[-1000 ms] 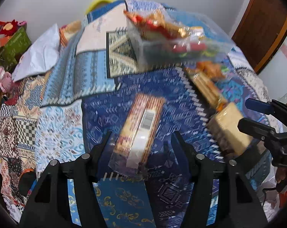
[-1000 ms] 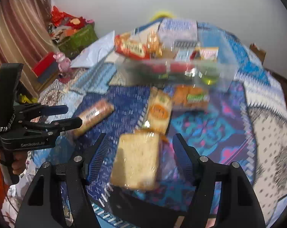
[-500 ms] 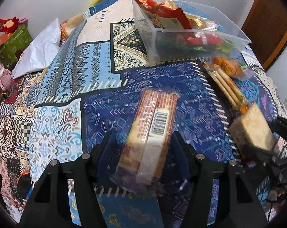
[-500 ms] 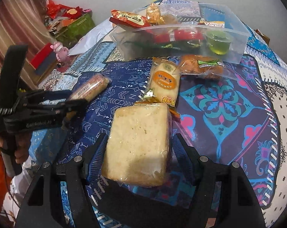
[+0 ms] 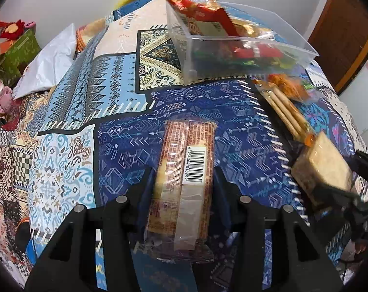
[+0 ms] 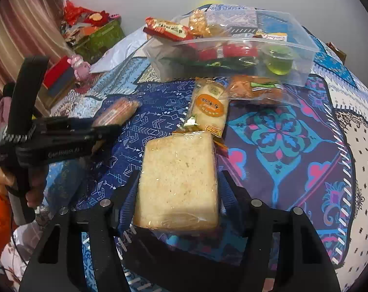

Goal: Organize snacks
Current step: 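Grasp wafer bar pack with left tool while right tool grasps square bread cake, then carry wafer pack and bread cake into the clear box and release both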

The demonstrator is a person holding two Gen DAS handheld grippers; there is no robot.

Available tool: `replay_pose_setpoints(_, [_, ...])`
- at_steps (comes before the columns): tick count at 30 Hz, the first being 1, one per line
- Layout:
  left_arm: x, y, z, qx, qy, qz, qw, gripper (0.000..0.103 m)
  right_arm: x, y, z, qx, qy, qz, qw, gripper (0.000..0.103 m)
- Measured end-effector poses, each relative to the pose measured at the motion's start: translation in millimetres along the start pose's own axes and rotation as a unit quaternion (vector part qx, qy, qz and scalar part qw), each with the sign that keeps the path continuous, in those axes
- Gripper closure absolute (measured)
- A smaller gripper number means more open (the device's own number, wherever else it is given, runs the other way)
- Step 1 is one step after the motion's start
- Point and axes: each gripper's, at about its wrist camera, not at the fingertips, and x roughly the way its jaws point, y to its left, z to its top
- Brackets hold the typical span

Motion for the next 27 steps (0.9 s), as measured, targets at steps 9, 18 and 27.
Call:
replay_pose_setpoints(9, [-30.7, -19.1, -7.6, 0.005, -0.027, -0.017, 0.9995, 0.056, -23.7, -14.4, -1.4, 0.023, -0.017, 0.011, 1.000, 0.046])
replay_pose_setpoints(18, [-61.8, -43.2, 10.1, 0.016, -0.067, -0.034, 0.9970, 0.056, -58.5, -29.5, 12.1, 0.038, -0.065, -0.003, 0.997, 0.047])
replay_pose_setpoints(27, [-80.7, -60.6, 48.6, 0.011, -0.110, -0.053, 0.9924, 0.056, -84.4, -48.1, 42.5, 0.047, -0.120, -0.020, 0.991, 0.047])
